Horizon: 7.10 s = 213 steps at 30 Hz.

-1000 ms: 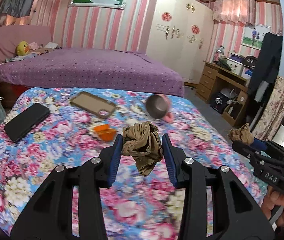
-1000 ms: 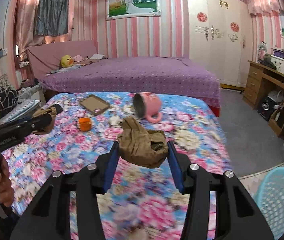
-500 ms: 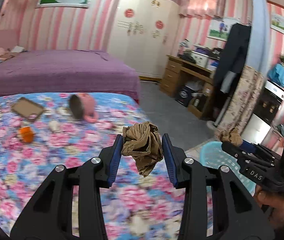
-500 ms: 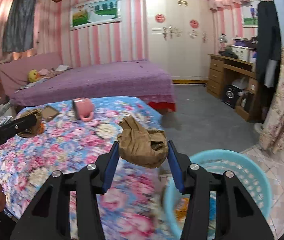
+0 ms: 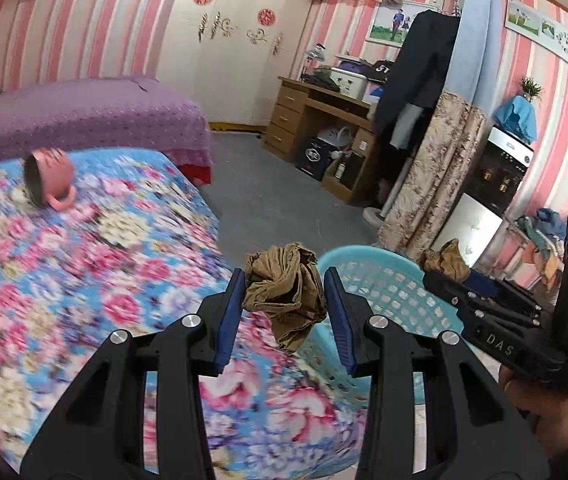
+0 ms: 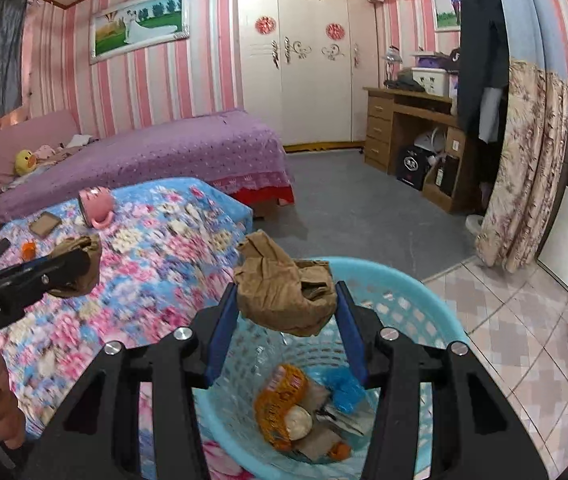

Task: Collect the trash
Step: 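Carry both brown cloths over the blue basket, then open the left gripper to drop its brown cloth into the basket, then open the right gripper to drop its brown cloth into the basket, then move both open tools back over the bed, then grasp the orange peel with the right gripper while the left gripper approaches the orange cup, then grasp the orange plastic cup with the left gripper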

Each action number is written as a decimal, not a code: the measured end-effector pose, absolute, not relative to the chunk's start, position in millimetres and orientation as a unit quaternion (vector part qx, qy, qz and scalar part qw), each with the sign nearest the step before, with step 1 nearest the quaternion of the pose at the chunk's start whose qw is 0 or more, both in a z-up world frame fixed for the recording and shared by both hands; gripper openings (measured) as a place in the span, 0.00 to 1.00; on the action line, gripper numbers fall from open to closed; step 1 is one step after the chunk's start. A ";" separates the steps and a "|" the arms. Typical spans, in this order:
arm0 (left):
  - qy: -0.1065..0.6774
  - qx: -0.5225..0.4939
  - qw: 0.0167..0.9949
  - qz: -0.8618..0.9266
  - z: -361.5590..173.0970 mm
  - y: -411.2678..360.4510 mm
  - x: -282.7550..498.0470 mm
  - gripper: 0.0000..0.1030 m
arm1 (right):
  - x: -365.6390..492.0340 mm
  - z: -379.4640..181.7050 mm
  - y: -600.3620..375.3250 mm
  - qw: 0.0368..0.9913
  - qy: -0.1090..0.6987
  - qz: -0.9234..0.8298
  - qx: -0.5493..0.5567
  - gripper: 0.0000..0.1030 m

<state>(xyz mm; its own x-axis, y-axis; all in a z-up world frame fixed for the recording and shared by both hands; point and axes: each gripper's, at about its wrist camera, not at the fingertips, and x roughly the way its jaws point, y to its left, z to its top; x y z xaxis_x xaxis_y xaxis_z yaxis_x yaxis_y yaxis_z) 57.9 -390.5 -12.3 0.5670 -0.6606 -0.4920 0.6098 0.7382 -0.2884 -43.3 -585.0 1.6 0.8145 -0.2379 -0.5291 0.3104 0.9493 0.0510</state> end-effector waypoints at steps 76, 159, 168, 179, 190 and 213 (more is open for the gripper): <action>0.301 -0.028 0.873 -0.383 -39.9 -460.9 53.0 0.67 | -79.1 -30.5 -642.5 0.927 0.274 -0.224 0.125 0.67; 0.324 -0.069 0.943 0.025 -40.5 37.3 214.7 0.92 | 278.8 -66.9 -135.8 0.900 0.404 0.153 -0.060 0.52; 0.338 -0.040 0.940 0.006 -51.0 5.1 227.4 0.92 | 256.0 -51.8 -166.5 0.903 0.393 0.166 -0.042 0.30; 0.358 -0.022 0.932 -0.049 -56.4 -82.4 252.1 0.92 | 259.9 -29.6 -252.5 0.924 0.364 0.113 0.028 0.31; 0.421 -0.014 0.905 -0.057 -78.7 -105.4 286.5 0.44 | 259.6 -32.1 -270.0 0.923 0.366 0.119 0.028 0.31; 0.294 -0.041 0.951 -0.082 -12.3 -65.1 159.6 0.38 | 171.2 -1.9 -266.1 0.946 0.302 0.119 0.001 0.31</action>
